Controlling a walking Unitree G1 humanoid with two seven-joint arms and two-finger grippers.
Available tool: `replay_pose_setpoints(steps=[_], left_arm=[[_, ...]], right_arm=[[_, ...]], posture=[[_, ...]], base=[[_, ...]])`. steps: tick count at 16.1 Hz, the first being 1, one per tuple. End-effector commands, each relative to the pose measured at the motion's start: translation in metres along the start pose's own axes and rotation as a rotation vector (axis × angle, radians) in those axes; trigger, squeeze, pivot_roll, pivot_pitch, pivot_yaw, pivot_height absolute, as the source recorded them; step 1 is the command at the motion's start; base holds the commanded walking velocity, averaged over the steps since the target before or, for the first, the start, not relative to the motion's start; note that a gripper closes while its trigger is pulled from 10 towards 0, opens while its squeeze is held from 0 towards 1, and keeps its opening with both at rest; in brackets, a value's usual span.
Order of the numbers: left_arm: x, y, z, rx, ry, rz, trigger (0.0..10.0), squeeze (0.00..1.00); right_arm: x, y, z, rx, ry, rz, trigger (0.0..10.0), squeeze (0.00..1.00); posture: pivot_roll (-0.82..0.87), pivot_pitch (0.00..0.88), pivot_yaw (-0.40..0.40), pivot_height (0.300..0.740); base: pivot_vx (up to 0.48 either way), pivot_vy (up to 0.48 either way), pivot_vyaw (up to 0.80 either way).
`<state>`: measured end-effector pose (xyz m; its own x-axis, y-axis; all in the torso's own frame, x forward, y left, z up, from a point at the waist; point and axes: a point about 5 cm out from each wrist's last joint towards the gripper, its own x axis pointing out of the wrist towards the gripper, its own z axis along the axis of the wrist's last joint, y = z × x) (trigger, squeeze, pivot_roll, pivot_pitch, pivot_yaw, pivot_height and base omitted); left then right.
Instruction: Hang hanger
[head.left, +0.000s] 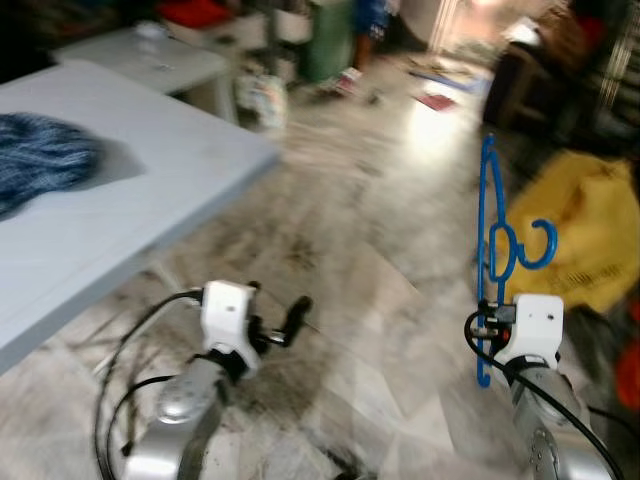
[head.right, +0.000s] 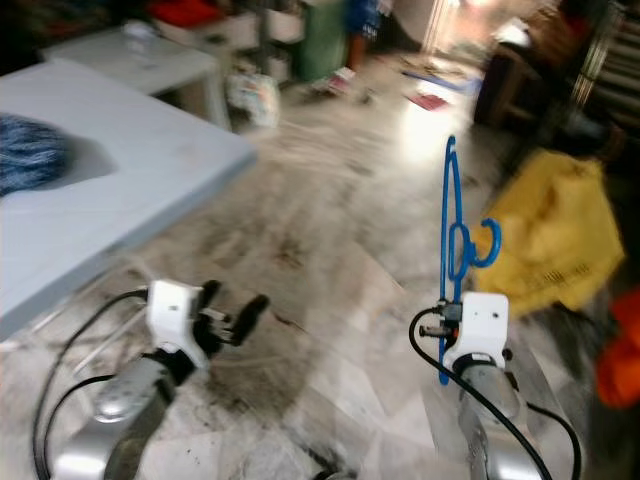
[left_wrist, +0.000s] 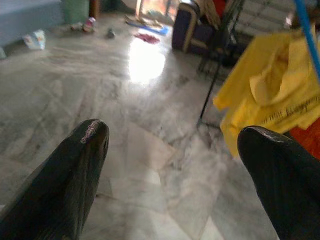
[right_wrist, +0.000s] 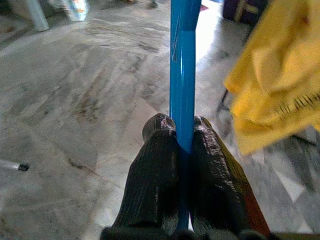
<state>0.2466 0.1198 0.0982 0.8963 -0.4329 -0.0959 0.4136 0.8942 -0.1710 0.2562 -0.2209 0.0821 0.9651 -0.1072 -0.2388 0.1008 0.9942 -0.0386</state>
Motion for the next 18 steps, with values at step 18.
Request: replay_pose_setpoints(steps=[18], left_arm=[[0.0026, -0.0123, 0.0004, -0.040, 0.029, -0.104, 10.0, 0.00]], right_arm=[[-0.0008, -0.0105, -0.0064, -0.032, 0.095, -0.113, 10.0, 0.00]], posture=[[-0.05, 0.069, -0.019, 0.740]], base=[[0.166, 0.092, -0.49]])
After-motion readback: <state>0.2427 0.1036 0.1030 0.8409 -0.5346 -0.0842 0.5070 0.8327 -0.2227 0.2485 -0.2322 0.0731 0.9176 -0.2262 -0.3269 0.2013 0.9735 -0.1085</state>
